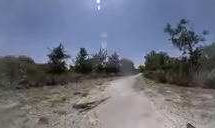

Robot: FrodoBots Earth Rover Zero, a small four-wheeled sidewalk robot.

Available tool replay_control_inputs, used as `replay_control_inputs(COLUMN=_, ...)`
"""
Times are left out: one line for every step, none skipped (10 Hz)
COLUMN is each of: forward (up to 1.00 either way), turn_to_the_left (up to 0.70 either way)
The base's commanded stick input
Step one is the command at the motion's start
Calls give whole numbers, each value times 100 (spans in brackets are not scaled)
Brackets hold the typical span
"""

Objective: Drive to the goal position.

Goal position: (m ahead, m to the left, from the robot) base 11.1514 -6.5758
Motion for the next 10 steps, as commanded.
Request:
replay_control_inputs(forward=70, turn_to_the_left=-14)
replay_control_inputs(forward=70, turn_to_the_left=-14)
replay_control_inputs(forward=70, turn_to_the_left=-14)
replay_control_inputs(forward=70, turn_to_the_left=-14)
replay_control_inputs(forward=70, turn_to_the_left=-10)
replay_control_inputs(forward=70, turn_to_the_left=-4)
replay_control_inputs(forward=70, turn_to_the_left=0)
replay_control_inputs(forward=70, turn_to_the_left=0)
replay_control_inputs(forward=70, turn_to_the_left=0)
replay_control_inputs(forward=70, turn_to_the_left=0)
